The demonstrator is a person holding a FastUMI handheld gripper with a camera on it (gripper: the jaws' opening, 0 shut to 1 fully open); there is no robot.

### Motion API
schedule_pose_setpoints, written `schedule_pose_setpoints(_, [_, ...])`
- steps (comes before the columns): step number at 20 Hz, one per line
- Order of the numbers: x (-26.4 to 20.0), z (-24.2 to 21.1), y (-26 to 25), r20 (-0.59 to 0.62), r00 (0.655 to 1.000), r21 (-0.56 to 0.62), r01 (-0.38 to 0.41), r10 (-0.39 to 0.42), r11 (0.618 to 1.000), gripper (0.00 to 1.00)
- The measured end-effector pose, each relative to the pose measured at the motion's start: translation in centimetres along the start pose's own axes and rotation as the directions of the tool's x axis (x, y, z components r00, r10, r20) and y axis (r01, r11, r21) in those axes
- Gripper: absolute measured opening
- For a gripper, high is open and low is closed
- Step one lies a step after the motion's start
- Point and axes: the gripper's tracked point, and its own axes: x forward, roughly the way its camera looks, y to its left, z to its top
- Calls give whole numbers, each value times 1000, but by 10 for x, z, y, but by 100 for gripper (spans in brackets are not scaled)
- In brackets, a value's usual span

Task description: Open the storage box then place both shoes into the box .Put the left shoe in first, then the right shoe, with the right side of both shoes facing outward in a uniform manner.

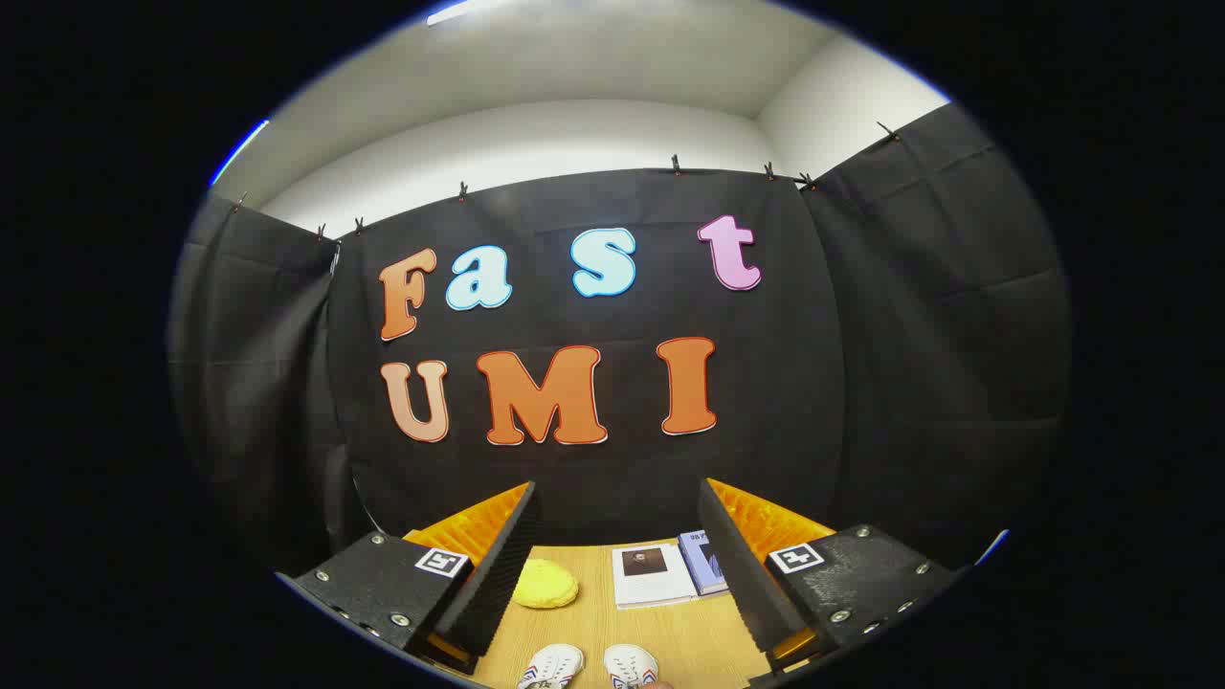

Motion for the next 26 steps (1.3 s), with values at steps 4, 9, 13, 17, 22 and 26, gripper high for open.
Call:
schedule_pose_setpoints(4, [1,0,-1,-4,1000,1,2,-2,1000,98])
schedule_pose_setpoints(9, [2,0,1,-6,1000,0,5,-6,1000,98])
schedule_pose_setpoints(13, [3,0,3,-7,1000,-4,1,-1,1000,98])
schedule_pose_setpoints(17, [6,0,1,-7,1000,-8,10,-10,1000,98])
schedule_pose_setpoints(22, [6,1,3,-1,1000,-33,12,-12,999,98])
schedule_pose_setpoints(26, [8,-3,3,-7,1000,-35,11,-11,999,98])
